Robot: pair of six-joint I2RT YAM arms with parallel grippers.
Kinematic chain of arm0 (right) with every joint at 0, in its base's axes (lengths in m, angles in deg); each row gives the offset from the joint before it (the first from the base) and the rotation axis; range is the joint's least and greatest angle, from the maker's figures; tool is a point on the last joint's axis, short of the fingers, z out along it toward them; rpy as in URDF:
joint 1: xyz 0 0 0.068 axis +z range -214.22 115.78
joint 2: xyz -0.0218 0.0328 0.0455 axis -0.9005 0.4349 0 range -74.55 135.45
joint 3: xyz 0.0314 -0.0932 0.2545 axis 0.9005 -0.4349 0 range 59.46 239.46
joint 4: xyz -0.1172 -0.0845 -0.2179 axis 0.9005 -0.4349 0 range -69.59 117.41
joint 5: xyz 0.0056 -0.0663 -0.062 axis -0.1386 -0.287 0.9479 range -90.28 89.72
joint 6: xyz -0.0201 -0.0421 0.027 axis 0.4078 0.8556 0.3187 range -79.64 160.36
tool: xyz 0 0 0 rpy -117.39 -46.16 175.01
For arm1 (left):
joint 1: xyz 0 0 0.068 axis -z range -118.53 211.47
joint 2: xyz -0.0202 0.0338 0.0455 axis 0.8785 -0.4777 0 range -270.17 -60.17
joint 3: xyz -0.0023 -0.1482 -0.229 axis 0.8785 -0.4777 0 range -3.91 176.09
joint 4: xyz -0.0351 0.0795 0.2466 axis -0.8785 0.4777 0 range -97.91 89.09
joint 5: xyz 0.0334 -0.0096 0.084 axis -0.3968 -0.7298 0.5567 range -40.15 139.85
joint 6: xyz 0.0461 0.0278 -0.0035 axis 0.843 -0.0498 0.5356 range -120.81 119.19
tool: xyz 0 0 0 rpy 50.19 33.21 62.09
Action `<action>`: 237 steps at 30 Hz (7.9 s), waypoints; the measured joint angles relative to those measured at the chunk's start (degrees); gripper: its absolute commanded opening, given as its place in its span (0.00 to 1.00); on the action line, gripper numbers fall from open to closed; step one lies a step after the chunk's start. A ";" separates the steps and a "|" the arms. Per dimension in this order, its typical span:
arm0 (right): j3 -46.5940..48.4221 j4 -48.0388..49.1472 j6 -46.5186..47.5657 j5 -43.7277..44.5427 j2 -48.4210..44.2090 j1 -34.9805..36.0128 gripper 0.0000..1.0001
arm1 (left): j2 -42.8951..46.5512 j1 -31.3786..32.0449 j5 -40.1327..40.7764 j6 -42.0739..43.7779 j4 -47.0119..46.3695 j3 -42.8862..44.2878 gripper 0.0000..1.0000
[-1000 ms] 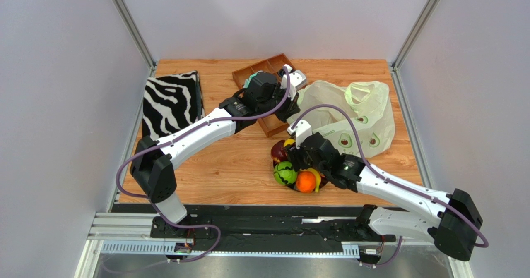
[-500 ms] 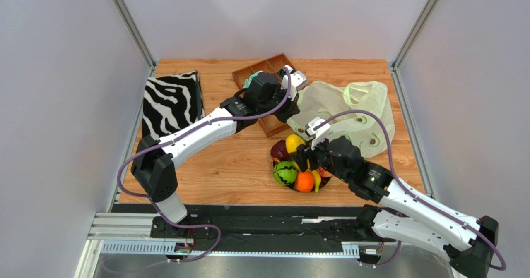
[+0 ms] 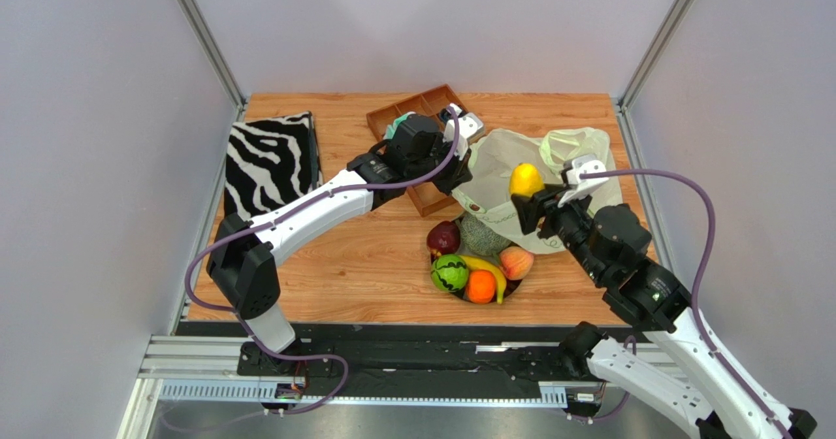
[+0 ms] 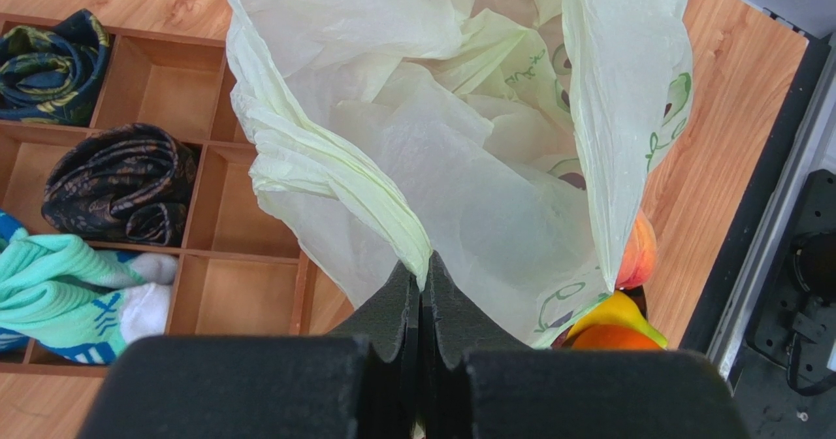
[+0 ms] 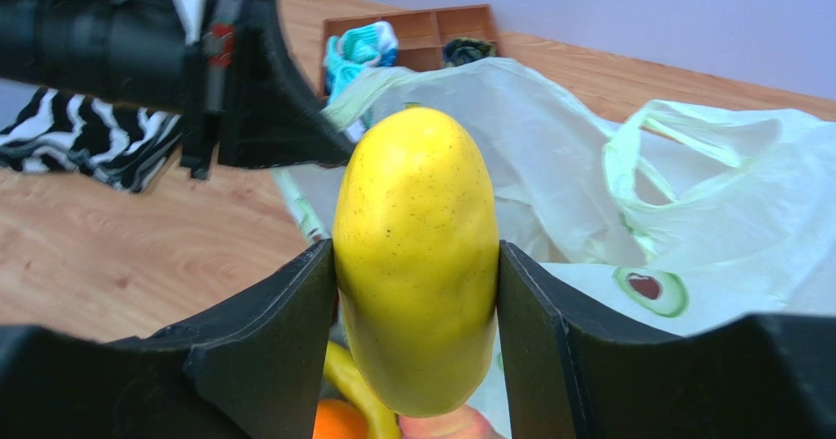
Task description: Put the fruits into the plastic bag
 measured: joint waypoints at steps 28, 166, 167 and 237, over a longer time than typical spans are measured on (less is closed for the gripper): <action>2.78 17.70 3.87 -7.93 33.31 -17.62 0.38 | 0.00 0.00 -3.87 -0.13 -0.98 0.00 0.00; -19.52 -6.60 -39.91 -2.38 15.52 13.99 0.70 | -2.40 -0.17 -2.40 -2.99 1.20 1.62 0.00; -19.52 -6.56 -40.00 -2.38 15.72 13.99 0.69 | -2.40 -0.17 -2.40 -2.99 1.20 1.62 0.00; -16.48 -14.95 -42.21 2.05 13.14 19.45 0.78 | -3.08 -0.39 -2.47 -3.48 1.29 1.77 0.00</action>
